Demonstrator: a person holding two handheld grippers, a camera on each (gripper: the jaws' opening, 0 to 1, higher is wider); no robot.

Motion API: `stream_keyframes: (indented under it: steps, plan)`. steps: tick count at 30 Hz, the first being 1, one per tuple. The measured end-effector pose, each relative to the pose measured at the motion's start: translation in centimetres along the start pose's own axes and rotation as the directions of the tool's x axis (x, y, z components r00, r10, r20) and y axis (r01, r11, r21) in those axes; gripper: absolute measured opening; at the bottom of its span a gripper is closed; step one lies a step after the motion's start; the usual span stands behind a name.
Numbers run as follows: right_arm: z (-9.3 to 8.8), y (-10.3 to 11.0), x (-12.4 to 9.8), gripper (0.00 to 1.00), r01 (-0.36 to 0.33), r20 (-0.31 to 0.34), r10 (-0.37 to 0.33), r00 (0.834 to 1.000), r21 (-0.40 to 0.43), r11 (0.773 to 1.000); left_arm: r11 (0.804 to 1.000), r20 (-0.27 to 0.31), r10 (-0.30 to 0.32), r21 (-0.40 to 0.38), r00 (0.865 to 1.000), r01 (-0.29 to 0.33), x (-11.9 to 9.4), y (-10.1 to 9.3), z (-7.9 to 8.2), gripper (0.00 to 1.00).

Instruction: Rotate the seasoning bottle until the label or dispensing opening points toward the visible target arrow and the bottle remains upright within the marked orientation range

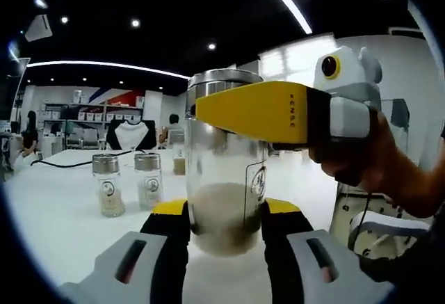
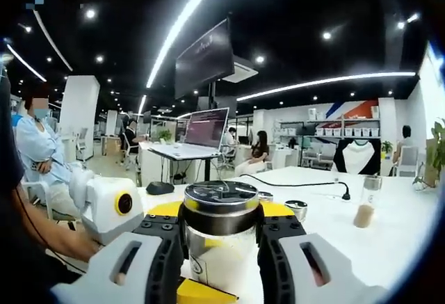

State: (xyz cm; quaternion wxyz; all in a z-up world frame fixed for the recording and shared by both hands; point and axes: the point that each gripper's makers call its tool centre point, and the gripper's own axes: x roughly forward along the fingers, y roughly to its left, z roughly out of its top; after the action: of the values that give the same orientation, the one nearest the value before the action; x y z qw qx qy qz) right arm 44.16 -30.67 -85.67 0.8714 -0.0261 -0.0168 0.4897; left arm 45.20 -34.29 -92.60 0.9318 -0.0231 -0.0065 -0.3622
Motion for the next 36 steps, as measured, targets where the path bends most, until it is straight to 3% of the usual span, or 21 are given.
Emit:
stream_keyframes:
  steps: [5, 13, 26, 36]
  plan:
    - [-0.4, -0.8, 0.2, 0.37, 0.013, 0.003, -0.013, 1.000, 0.040, 0.999, 1.000, 0.026, -0.006, -0.028, 1.000, 0.007, -0.2, 0.5, 0.3, 0.48]
    - [-0.2, -3.3, 0.4, 0.37, 0.046, 0.021, -0.047, 0.999, 0.063, 0.997, 1.000, -0.031, -0.017, 0.008, 0.999, 0.017, -0.5, 1.3, -0.6, 0.60]
    - [-0.3, -7.0, 0.9, 0.37, 0.102, 0.015, -0.103, 0.995, 0.045, 0.994, 0.997, -0.049, 0.040, 0.065, 0.998, -0.037, -1.2, 3.4, -0.1, 0.99]
    - [-1.2, -9.9, 1.6, 0.37, 0.125, 0.017, -0.127, 0.992, 0.064, 0.990, 0.996, -0.063, 0.071, 0.059, 0.995, -0.067, -1.9, 4.9, 0.0, 1.00]
